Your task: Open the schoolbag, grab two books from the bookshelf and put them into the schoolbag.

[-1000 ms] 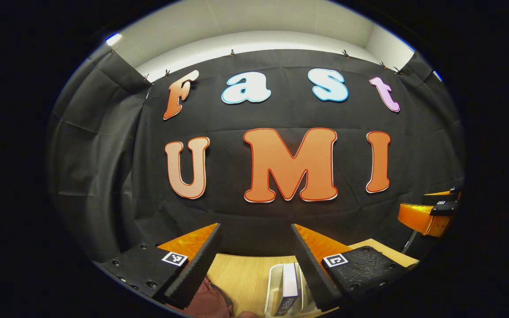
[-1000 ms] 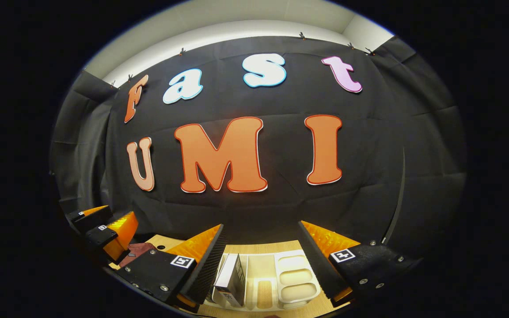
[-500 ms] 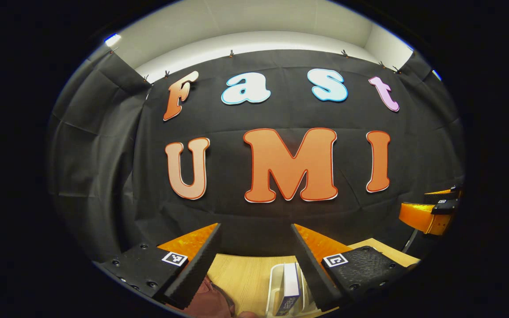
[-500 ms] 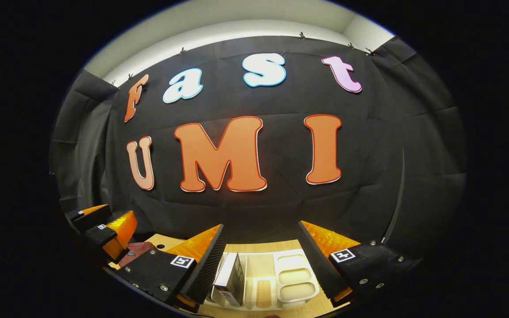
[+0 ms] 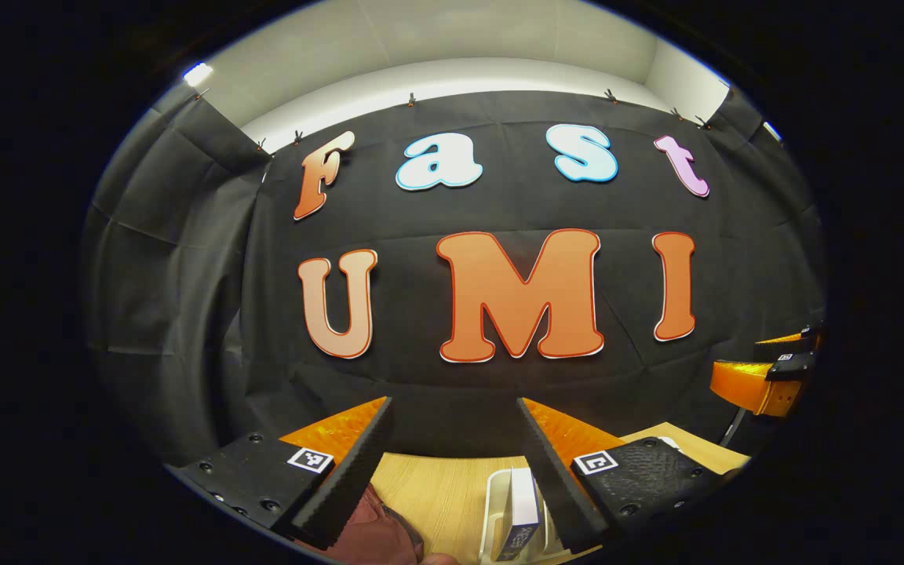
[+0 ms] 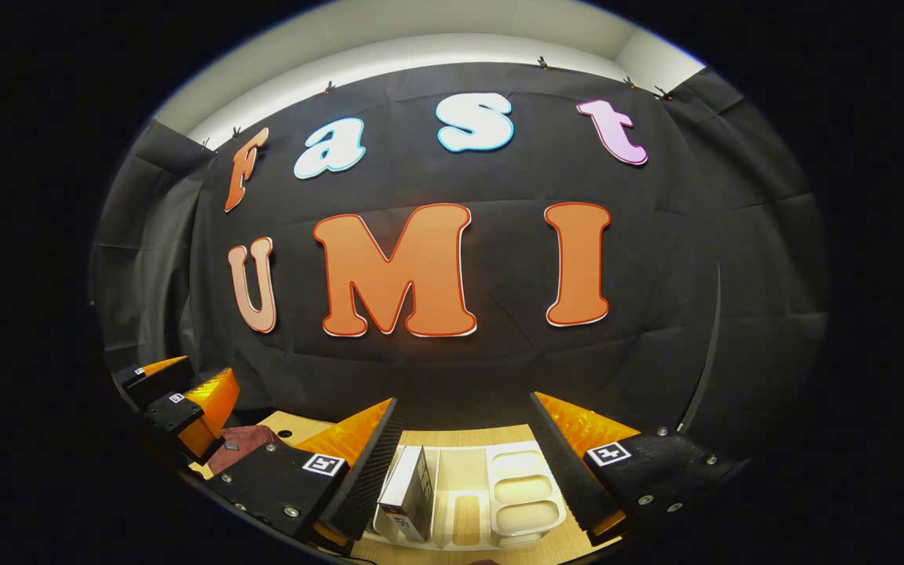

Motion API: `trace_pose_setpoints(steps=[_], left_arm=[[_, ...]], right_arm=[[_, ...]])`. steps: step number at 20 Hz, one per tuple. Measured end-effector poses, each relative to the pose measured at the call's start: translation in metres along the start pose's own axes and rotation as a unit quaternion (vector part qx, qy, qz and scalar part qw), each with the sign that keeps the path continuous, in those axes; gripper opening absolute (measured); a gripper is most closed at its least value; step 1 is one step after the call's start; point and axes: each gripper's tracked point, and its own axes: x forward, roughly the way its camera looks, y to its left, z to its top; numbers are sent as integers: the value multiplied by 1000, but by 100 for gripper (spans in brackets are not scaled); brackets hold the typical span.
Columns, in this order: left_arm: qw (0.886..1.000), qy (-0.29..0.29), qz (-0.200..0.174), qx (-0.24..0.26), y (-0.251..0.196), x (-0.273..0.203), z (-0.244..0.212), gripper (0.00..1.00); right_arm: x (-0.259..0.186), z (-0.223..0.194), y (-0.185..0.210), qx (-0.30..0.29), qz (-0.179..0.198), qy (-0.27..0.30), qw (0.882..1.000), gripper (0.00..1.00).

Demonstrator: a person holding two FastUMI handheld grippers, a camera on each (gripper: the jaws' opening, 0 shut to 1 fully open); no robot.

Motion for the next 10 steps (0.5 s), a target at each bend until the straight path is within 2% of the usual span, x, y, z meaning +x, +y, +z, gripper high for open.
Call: trace_pose_setpoints(steps=[5, 10], left_arm=[[999, -8, 23, 31, 17, -9, -7, 96], [997, 10, 24, 73, 27, -14, -32, 96]], right_arm=[[3, -7, -2, -4, 6, 7, 1000, 96], [9, -17, -6, -1, 7, 16, 1000, 96]])
